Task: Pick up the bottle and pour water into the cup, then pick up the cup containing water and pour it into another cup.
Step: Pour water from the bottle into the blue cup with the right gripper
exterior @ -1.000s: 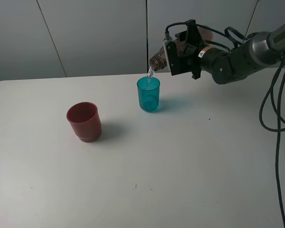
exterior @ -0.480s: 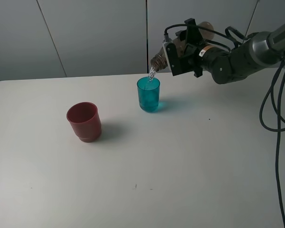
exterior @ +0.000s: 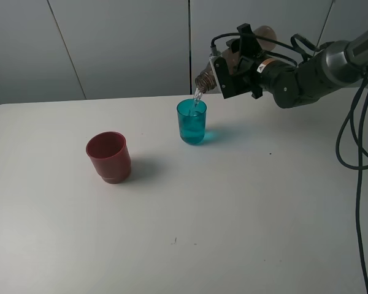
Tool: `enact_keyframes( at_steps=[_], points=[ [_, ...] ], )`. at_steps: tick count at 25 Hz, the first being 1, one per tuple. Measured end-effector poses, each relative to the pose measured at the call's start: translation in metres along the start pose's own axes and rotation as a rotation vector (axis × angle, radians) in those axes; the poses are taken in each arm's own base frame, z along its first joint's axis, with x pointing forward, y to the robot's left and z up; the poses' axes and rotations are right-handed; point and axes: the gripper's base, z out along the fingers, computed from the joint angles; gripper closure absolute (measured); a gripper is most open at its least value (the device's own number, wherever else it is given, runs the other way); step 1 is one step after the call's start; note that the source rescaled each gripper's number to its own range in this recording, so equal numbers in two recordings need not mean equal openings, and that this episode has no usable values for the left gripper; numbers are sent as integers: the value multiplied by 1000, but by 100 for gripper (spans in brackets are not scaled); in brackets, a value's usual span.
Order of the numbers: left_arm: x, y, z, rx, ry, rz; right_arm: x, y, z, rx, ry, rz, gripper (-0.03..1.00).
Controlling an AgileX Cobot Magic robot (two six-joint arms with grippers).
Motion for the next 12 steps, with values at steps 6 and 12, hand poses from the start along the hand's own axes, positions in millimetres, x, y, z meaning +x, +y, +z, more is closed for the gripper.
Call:
enact_keyframes(
  at_steps=[6,12],
  points=[
    [0,0,0,0,0,0,0,0,0,4,1,-22,96],
    [0,0,0,0,0,0,0,-1,0,13,-4,-53,96]
  ],
)
